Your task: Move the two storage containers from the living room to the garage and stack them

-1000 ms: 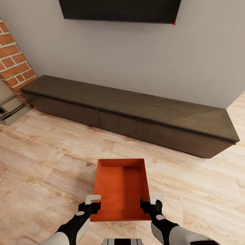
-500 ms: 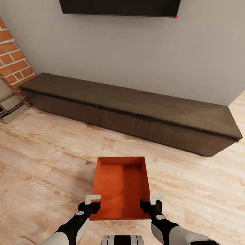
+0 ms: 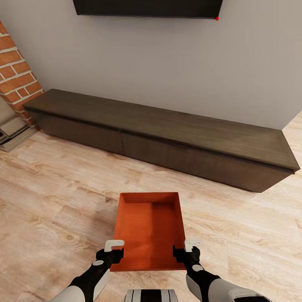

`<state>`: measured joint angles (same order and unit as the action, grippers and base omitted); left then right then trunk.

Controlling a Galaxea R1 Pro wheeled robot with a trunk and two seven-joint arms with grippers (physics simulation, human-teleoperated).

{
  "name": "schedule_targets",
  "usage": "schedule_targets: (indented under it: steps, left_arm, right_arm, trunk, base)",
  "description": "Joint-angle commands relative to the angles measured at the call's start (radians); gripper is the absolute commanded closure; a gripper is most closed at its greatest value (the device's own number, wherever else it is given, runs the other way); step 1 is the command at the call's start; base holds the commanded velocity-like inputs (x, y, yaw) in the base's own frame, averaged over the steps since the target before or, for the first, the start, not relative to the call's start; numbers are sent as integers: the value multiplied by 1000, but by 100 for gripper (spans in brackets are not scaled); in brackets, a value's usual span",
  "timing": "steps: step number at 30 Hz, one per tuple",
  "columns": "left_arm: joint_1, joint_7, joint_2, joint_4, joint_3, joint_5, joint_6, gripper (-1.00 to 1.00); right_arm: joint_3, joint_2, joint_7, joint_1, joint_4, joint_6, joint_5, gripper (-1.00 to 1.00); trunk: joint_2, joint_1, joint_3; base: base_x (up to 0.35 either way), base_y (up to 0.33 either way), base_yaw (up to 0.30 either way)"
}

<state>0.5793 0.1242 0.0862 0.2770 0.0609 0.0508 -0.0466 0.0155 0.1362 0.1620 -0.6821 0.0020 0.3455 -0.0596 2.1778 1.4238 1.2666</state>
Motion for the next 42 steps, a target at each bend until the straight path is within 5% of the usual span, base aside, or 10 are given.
schedule_targets:
  steps: [1,42]
  left_arm:
    - [1,6,0,-1,7,5,-4,-100]
    - [1,6,0,-1,5,4,-4,-100]
  right_arm:
    - [1,0,7,-1,1,2,-6,-100]
    - [0,-21,7,-1,1,3,-5,-100]
  trunk:
    - [0,0,1]
    - [21,11,10]
  base:
    - [0,0,0]
    - [0,0,0]
